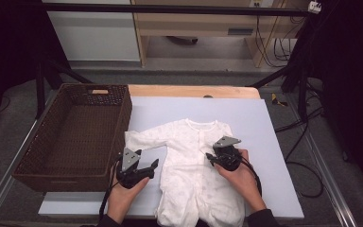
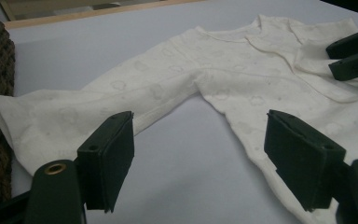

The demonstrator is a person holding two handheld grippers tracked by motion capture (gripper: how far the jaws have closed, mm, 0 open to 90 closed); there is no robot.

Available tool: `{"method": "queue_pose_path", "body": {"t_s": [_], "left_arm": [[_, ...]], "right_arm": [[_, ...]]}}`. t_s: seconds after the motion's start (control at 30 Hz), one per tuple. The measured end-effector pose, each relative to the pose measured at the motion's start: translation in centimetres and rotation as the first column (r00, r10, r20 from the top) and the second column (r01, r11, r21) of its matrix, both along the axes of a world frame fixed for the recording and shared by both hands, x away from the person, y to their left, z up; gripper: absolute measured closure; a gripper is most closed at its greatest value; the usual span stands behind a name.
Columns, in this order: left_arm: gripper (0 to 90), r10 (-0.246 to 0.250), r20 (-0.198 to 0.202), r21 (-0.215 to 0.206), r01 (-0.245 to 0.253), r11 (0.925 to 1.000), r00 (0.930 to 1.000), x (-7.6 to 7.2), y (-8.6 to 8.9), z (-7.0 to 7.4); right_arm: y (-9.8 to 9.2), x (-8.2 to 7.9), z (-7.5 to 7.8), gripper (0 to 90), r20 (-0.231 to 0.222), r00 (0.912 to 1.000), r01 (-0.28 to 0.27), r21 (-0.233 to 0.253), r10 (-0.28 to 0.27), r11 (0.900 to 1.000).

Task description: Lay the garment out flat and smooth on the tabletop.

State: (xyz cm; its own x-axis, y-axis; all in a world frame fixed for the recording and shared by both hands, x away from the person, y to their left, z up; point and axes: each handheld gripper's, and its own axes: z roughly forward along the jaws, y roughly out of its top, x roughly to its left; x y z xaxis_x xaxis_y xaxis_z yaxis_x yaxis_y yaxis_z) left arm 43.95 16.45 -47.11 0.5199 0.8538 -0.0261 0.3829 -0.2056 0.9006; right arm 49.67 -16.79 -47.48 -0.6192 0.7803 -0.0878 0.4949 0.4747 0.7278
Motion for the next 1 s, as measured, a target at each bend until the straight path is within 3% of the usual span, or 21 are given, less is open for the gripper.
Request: {"method": "queue_pose_path", "body": {"t_s": [0.17, 0.2, 0.33, 0.4, 0.5, 0.6, 0.7, 0.73, 0.8, 0.9, 1.0], "left_arm": [[24.2, -0.002, -0.001, 0.000, 0.002, 1.0000, 1.0000, 0.0, 0.0, 0.0], [24.2, -0.003, -0.001, 0.001, 0.003, 1.0000, 1.0000, 0.0, 0.0, 0.0], [24.2, -0.007, 0.000, 0.001, 0.007, 1.0000, 1.0000, -0.1, -0.2, 0.0], [24.3, -0.008, 0.001, 0.002, 0.008, 1.0000, 1.0000, 0.0, -0.2, 0.0], [24.3, -0.005, 0.001, 0.002, 0.005, 1.0000, 1.0000, 0.0, 0.0, 0.0], [24.4, -0.003, 0.000, 0.000, 0.003, 1.0000, 1.0000, 0.0, 0.0, 0.1], [24.4, -0.006, 0.000, 0.000, 0.006, 1.0000, 1.0000, 0.0, -0.1, 0.0], [24.4, -0.006, 0.000, 0.001, 0.006, 1.0000, 1.0000, 0.0, -0.1, 0.0], [24.3, -0.008, -0.003, 0.004, 0.008, 1.0000, 1.0000, 0.0, -0.2, 0.0], [24.4, -0.008, -0.001, 0.002, 0.008, 1.0000, 1.0000, -0.1, -0.2, 0.0], [24.4, -0.009, -0.003, 0.008, 0.009, 0.9999, 1.0000, 0.0, -0.1, 0.0]], "right_arm": [[0.3, -0.3, -0.2, 55.6, -0.015, 0.9999, -0.007, -0.001, 0.007, 1.000], [0.4, -0.4, -0.3, 58.2, -0.015, 0.9999, -0.004, -0.014, 0.004, 1.000], [0.2, -0.2, -0.3, 78.4, -0.028, 0.9996, -0.001, 0.012, 0.001, 1.000], [0.1, -0.2, -0.3, 82.6, -0.035, 0.9994, 0.007, 0.023, -0.006, 1.000], [-0.1, -0.6, 0.3, 83.3, -0.042, 0.9991, 0.008, 0.057, -0.005, 0.998], [-0.1, -1.5, 1.1, 83.3, -0.039, 0.9989, -0.023, 0.101, 0.027, 0.995], [-0.1, -2.4, 1.3, 83.0, -0.070, 0.9949, -0.062, 0.140, 0.072, 0.988], [0.0, -2.6, 1.1, 82.4, -0.088, 0.9927, -0.069, 0.147, 0.083, 0.987], [0.2, -2.9, 0.6, 78.5, -0.106, 0.9901, -0.080, 0.118, 0.092, 0.990], [0.8, -3.0, 0.7, 68.2, -0.075, 0.9935, -0.079, 0.076, 0.085, 0.994], [1.5, -3.4, 1.9, 63.2, 0.011, 0.9967, -0.080, 0.064, 0.080, 0.995]]}}
